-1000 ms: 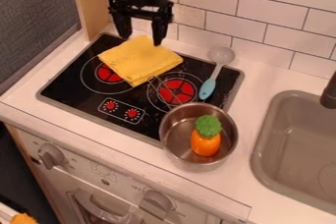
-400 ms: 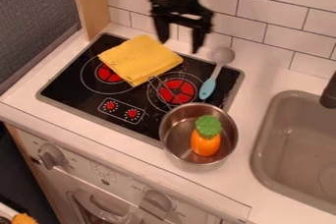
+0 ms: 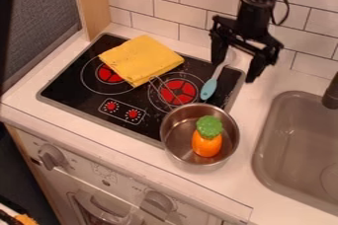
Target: Move something on the table
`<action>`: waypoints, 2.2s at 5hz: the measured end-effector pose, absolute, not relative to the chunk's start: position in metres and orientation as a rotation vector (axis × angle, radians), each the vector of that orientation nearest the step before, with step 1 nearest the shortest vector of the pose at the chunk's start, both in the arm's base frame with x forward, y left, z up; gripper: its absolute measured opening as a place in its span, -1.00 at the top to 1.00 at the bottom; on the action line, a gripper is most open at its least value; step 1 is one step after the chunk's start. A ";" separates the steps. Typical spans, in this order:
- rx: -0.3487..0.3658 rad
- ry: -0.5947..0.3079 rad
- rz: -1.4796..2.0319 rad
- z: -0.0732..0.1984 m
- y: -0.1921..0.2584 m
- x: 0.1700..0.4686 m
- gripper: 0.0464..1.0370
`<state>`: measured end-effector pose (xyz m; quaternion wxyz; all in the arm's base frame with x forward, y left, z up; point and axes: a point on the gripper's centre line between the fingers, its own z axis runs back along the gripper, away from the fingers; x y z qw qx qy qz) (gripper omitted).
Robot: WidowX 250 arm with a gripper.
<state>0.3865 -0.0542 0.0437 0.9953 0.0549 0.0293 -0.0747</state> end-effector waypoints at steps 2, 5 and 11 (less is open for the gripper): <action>0.161 0.095 -0.080 0.041 -0.042 0.366 -0.92; 0.055 -0.100 -0.054 0.010 -0.026 0.354 -0.92; 0.074 -0.137 -0.073 0.060 -0.011 0.365 0.46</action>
